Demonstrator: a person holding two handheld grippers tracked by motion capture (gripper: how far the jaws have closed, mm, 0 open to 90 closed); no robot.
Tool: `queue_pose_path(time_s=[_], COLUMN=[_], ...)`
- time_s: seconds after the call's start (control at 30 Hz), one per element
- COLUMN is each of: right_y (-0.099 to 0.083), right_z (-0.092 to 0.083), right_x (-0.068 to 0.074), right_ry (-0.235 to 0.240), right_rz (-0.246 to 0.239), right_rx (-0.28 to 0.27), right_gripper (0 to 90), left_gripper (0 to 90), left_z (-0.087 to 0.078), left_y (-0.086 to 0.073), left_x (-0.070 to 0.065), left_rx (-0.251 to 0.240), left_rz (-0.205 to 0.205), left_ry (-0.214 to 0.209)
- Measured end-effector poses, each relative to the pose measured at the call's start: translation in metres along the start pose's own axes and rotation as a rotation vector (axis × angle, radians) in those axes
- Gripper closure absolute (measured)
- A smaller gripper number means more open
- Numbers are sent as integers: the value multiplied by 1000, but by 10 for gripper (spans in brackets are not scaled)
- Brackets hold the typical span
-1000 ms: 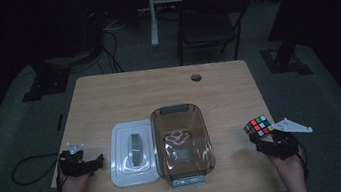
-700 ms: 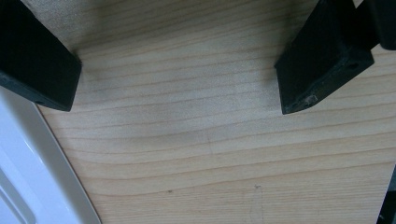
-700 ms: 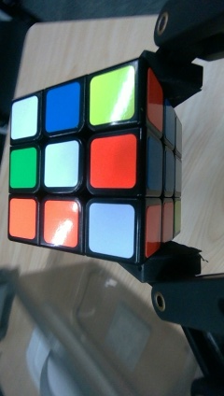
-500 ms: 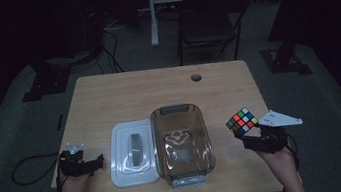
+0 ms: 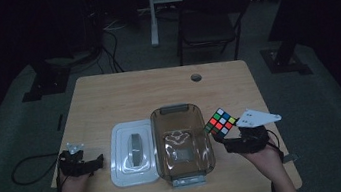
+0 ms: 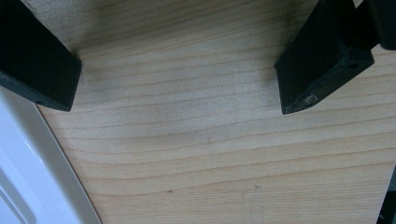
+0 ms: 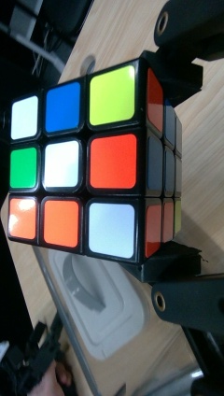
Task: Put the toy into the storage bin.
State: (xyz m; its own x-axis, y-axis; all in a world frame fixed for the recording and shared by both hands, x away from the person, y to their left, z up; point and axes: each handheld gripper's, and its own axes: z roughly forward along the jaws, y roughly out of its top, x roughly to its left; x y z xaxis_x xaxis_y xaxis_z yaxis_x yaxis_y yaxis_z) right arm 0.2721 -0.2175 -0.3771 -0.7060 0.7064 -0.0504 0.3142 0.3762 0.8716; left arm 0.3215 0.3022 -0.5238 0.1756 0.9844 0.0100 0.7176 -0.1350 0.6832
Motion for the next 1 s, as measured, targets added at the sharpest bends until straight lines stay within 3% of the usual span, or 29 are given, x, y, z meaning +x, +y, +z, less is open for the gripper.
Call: queue_pose_path(time_s=[0.27,0.6,1.0], right_y=[11,15,14], right_z=[12,30,50], right_x=[19,39,49], right_ry=[97,204,278], right_rz=[-82,-145,-188], right_rx=[29,83,181], right_gripper=[340,340,339], left_gripper=[6,6,6], left_z=[0,0,0], left_y=[0,0,0], left_x=[0,0,0], left_rx=[0,0,-1], left_rz=[0,0,0], left_ry=[0,0,-1])
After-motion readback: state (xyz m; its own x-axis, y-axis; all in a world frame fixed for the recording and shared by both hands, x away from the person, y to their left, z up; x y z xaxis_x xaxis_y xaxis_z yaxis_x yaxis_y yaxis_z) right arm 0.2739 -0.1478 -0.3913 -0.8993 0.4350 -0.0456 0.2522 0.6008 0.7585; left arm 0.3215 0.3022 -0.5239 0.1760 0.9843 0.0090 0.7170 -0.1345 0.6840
